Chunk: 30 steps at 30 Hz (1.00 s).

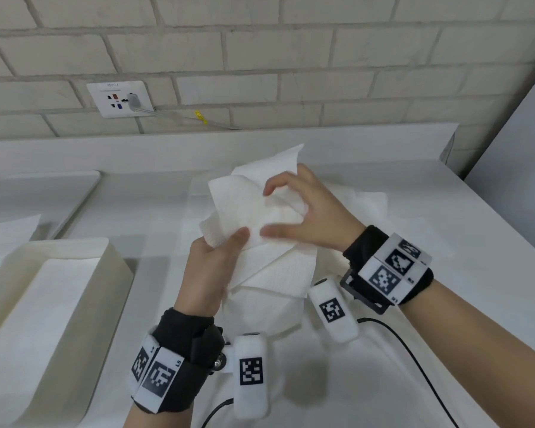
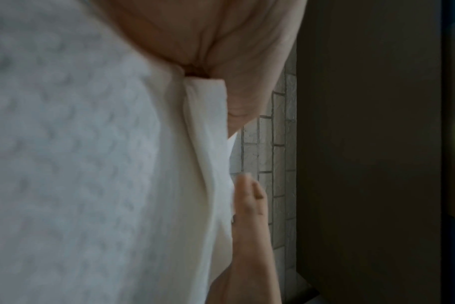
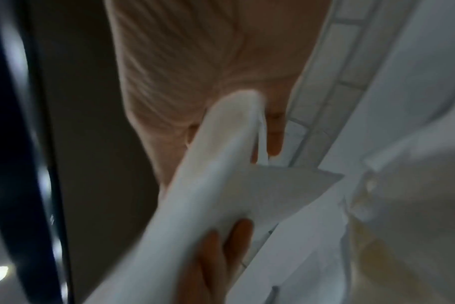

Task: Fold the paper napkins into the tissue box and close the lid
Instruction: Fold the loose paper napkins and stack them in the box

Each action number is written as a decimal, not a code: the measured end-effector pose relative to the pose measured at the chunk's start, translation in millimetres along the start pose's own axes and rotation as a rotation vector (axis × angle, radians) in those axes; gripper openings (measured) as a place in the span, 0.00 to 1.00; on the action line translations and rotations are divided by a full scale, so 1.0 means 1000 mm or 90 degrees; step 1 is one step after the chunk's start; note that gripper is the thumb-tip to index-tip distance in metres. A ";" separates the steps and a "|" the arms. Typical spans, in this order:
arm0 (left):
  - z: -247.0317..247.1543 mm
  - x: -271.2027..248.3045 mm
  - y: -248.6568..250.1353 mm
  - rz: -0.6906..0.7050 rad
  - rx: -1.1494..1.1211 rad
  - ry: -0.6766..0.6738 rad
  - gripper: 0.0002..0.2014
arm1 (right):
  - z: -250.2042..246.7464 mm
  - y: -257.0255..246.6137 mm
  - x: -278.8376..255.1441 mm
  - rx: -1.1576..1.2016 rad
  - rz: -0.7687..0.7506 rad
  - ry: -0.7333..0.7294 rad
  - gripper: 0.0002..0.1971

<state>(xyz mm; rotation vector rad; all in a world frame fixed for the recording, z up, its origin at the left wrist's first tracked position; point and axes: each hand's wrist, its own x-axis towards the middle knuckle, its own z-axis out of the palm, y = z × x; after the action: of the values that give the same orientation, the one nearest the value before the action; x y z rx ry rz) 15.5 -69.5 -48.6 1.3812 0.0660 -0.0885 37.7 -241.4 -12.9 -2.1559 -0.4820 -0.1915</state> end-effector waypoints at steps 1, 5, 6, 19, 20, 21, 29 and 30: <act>0.000 0.000 0.001 -0.003 -0.009 -0.005 0.05 | 0.000 -0.001 -0.003 -0.026 0.008 -0.048 0.26; 0.001 -0.003 0.004 -0.018 -0.061 -0.047 0.09 | 0.002 0.000 -0.008 -0.048 0.013 -0.099 0.37; 0.001 -0.003 0.005 -0.019 -0.077 -0.054 0.09 | 0.003 0.000 -0.008 -0.043 0.014 -0.085 0.36; 0.001 -0.007 -0.001 0.044 0.007 -0.043 0.07 | 0.015 -0.005 -0.003 0.336 0.192 0.168 0.10; 0.000 -0.006 -0.002 0.040 0.007 -0.031 0.07 | 0.016 -0.003 -0.002 0.382 0.201 0.188 0.09; -0.001 -0.005 -0.003 0.035 0.002 -0.023 0.06 | 0.016 -0.003 -0.001 0.428 0.205 0.206 0.10; -0.005 -0.004 0.001 -0.021 -0.043 -0.007 0.06 | -0.003 0.003 -0.015 0.244 0.055 -0.135 0.50; -0.004 -0.004 0.002 -0.024 -0.044 -0.008 0.07 | -0.003 0.006 -0.015 0.207 0.050 -0.156 0.51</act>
<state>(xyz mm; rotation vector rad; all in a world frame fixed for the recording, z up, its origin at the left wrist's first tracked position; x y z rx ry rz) 11.6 -64.8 -47.2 1.3101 0.0841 -0.1249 26.3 -251.1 -20.3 -1.8806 -0.5265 0.1868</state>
